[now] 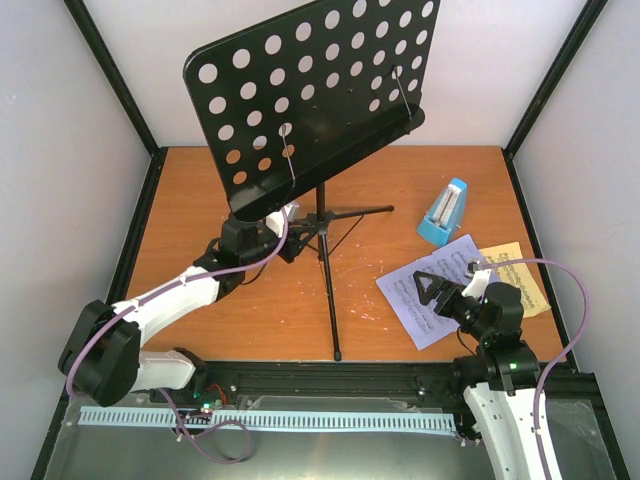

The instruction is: Pack up the instrument practice props

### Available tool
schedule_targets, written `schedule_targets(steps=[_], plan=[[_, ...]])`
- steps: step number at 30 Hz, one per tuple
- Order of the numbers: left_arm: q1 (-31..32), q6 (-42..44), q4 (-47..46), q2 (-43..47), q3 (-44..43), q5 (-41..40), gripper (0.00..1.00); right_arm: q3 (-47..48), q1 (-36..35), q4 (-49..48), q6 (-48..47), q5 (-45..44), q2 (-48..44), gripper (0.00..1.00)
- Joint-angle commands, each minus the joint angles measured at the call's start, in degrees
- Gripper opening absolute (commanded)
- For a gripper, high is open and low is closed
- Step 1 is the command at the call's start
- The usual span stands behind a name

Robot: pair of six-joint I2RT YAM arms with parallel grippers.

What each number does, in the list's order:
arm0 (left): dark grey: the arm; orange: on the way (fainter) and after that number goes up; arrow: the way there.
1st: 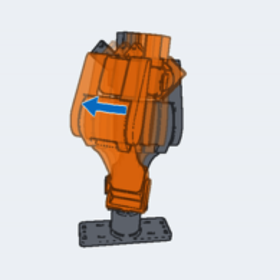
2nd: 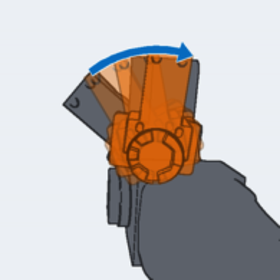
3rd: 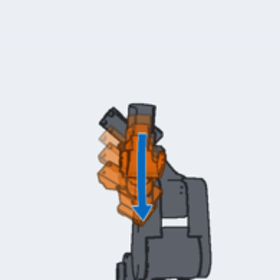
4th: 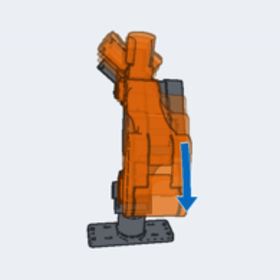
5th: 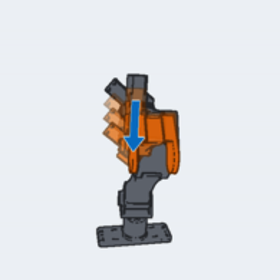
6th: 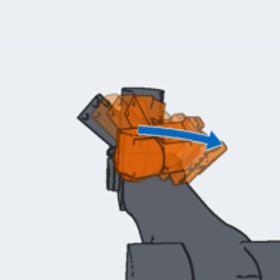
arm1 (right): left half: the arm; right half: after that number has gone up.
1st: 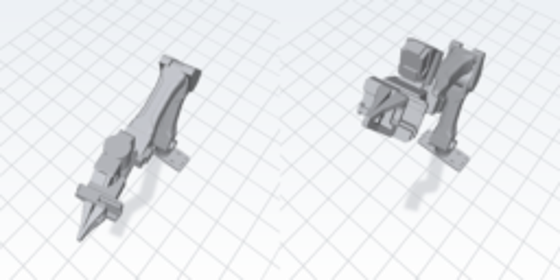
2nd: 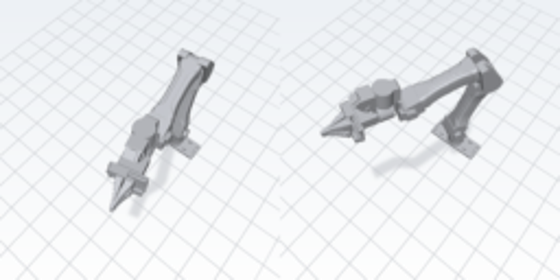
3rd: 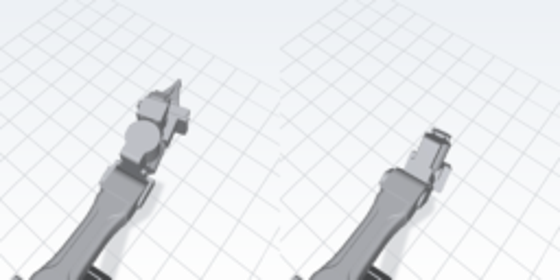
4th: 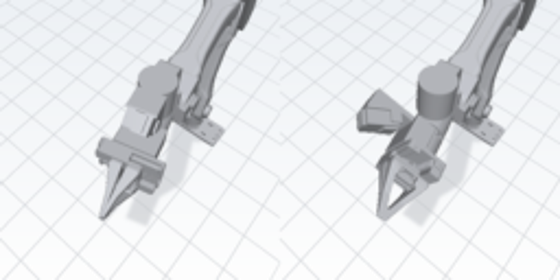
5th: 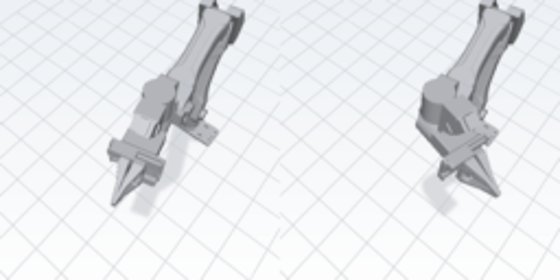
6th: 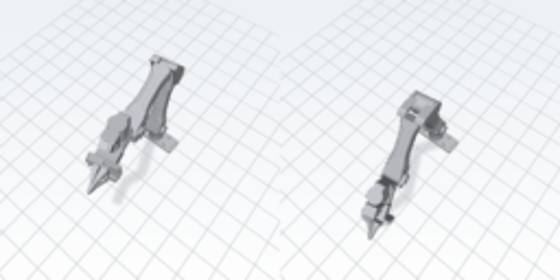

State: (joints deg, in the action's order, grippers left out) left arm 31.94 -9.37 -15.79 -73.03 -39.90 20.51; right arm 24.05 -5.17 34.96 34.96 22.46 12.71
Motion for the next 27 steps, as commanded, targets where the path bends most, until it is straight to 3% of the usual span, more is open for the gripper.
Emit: schedule_targets(steps=[1,6,12,17,21,23,27], plan=[[0.09,-17.34,1.14,0.74,-1.74,-0.9,0.12,-0.42,0.25,0.42,-0.08,-0.66,-0.76,1.0],[-0.82,-35.37,3.81,1.94,-0.39,2.71,0.14,-0.69,0.25,0.05,0.19,-0.46,-0.68,1.0],[-2.7,-45.18,-2.58,2.46,4.33,10.43,0.2,-1.18,0.25,0.04,0.57,-0.06,-1.14,1.0],[-2.85,-39.61,0.78,3.41,2.68,7.7,0.43,-1.26,0.25,0.29,0.66,0.0,-1.94,1.0],[-2.87,-32.24,5.64,6.67,0.84,1.11,0.65,-0.99,0.25,0.8,0.28,-0.32,-2.08,1.0],[-2.87,-28.1,6.07,8.32,0.9,-1.7,0.7,-1.22,0.25,0.53,0.23,-0.41,-2.08,1.0],[-2.85,-19.28,6.44,8.67,0.04,-2.75,0.67,-1.9,0.25,-0.6,0.73,0.03,-1.67,1.0]])
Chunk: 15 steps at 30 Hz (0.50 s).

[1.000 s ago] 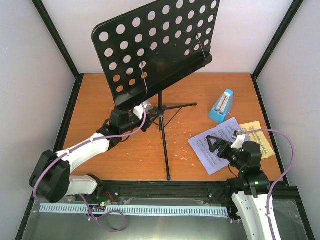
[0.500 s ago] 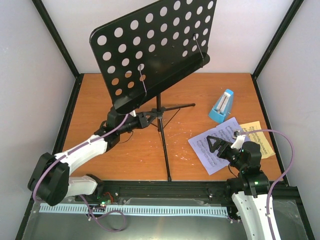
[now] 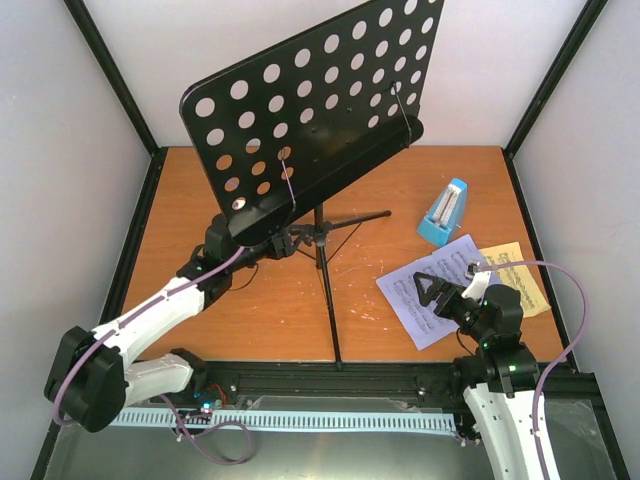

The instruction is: Pack up the instrument practice props

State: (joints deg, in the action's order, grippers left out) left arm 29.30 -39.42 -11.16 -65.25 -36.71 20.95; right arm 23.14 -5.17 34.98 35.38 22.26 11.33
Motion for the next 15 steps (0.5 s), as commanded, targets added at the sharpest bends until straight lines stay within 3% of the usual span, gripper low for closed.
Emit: schedule_targets(steps=[1,5,15], plan=[[-0.19,12.44,2.14,0.36,-3.62,-2.7,0.65,-1.05,0.25,-0.83,0.35,0.31,-0.15,1.0],[0.53,18.42,2.99,-1.47,-4.98,0.38,0.61,-0.96,0.26,-1.34,0.34,0.57,0.61,1.0],[4.76,26.39,7.7,-3.81,-7.03,-3.73,0.64,-0.65,0.25,-1.23,0.41,-0.05,0.85,1.0]])
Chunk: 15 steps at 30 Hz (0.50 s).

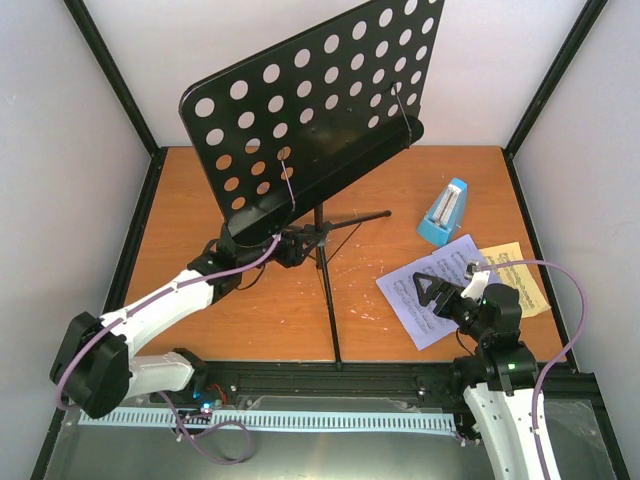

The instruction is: Pack up the instrument practice props

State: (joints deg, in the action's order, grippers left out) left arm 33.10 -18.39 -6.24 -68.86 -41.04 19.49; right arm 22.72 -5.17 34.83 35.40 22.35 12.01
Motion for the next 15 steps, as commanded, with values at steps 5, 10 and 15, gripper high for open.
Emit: schedule_targets(steps=[5,10,15], plan=[[1.13,5.24,2.12,0.68,-1.7,-2.43,0.59,-1.54,0.25,-1.49,0.7,0.26,0.21,1.0],[1.18,4.08,1.4,0.83,-0.83,-2.02,0.43,-1.99,0.25,-1.94,1.26,0.65,0.06,1.0],[1.17,3.01,0.77,0.68,-0.14,-1.57,0.33,-1.91,0.25,-1.67,1.2,0.63,-0.06,1.0]])
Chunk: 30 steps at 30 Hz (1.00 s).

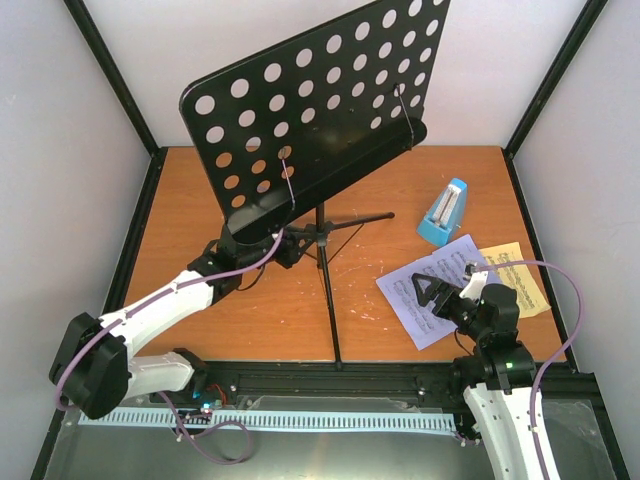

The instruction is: Pack up the instrument practice props

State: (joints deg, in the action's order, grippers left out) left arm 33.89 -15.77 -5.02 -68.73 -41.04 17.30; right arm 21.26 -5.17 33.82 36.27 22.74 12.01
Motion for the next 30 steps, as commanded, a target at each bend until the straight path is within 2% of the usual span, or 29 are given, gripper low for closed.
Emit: schedule_targets(steps=[1,7,11,16,21,25,30], plan=[[0.39,0.19,-0.51,0.64,-0.11,0.68,0.32,-0.43,0.25,-0.62,0.33,0.28,-0.13,1.0],[0.39,-4.04,-1.02,1.17,0.46,1.87,0.24,-0.4,0.25,-2.14,-0.83,3.39,0.25,1.0],[0.39,-10.91,-0.97,1.61,1.29,2.95,0.18,-1.05,0.25,-6.6,-2.2,9.21,0.7,0.99],[0.39,-20.4,-1.62,2.01,3.24,4.85,0.17,-2.5,0.19,-11.13,-2.72,14.18,1.04,0.96],[0.18,-28.13,-4.11,1.93,5.17,7.8,0.16,-3.45,0.03,-13.02,-3.37,15.09,1.81,0.92],[-0.49,-30.5,-5.58,1.93,5.27,9.46,0.15,-3.59,-0.85,-14.14,-4.02,14.95,3.98,0.89],[-2.86,-35.67,-8.55,1.7,6.38,13.48,0.1,-3.77,-4.73,-16.33,-3.77,12.62,7.03,0.84]])
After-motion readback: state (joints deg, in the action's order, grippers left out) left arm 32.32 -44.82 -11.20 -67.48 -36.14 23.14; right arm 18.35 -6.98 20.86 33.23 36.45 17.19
